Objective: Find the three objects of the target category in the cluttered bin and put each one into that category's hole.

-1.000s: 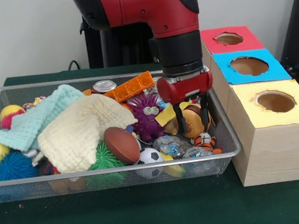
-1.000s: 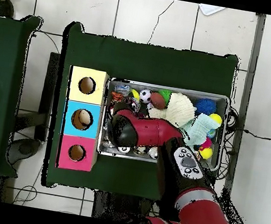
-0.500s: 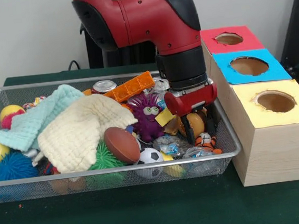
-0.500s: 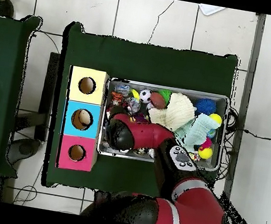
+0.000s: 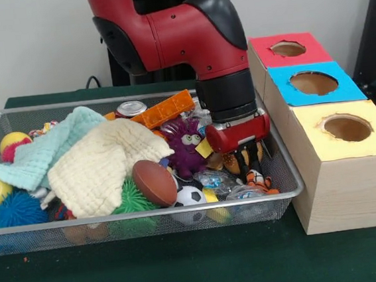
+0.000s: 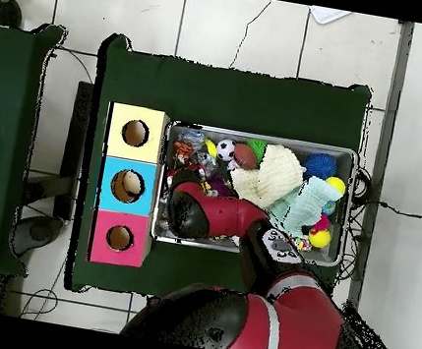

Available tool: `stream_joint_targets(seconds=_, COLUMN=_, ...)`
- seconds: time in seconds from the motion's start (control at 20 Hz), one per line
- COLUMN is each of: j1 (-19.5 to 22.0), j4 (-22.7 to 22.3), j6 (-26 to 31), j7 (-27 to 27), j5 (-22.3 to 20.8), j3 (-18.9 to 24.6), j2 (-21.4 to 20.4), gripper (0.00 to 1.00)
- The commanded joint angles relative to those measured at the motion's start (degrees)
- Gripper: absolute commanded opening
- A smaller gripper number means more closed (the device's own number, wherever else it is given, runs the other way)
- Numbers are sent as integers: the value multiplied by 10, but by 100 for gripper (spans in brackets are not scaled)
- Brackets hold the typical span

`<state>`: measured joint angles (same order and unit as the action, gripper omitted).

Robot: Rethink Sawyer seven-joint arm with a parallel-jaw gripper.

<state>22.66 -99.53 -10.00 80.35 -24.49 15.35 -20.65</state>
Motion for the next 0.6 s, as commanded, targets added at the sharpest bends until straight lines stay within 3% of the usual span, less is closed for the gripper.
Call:
stream_joint_targets(seconds=0.05, j1=-17, j4=23, j6=30, j7=84, j5=6, j3=-17, j2=42, gripper=0)
stream_joint_targets(seconds=0.2, j1=-12, j4=-18, j6=82, j7=90, j5=25, j3=-11, j2=-19, gripper=0)
stream_joint_targets(seconds=0.3, j1=-11, j4=-64, j6=163, j7=86, j5=50, j3=-4, j2=-104, gripper=0)
stream_joint_targets(seconds=0.4, j1=-27, j4=-87, j6=294, j7=63, j5=87, j3=-17, j2=-185, gripper=0)
stream_joint_targets(seconds=0.5, j1=-57, j4=-74, j6=436, j7=36, j5=114, j3=-49, j2=-243, gripper=0)
stream_joint_targets(seconds=0.6, j1=-72, j4=-55, j6=515, j7=23, j5=118, j3=-62, j2=-273, gripper=0)
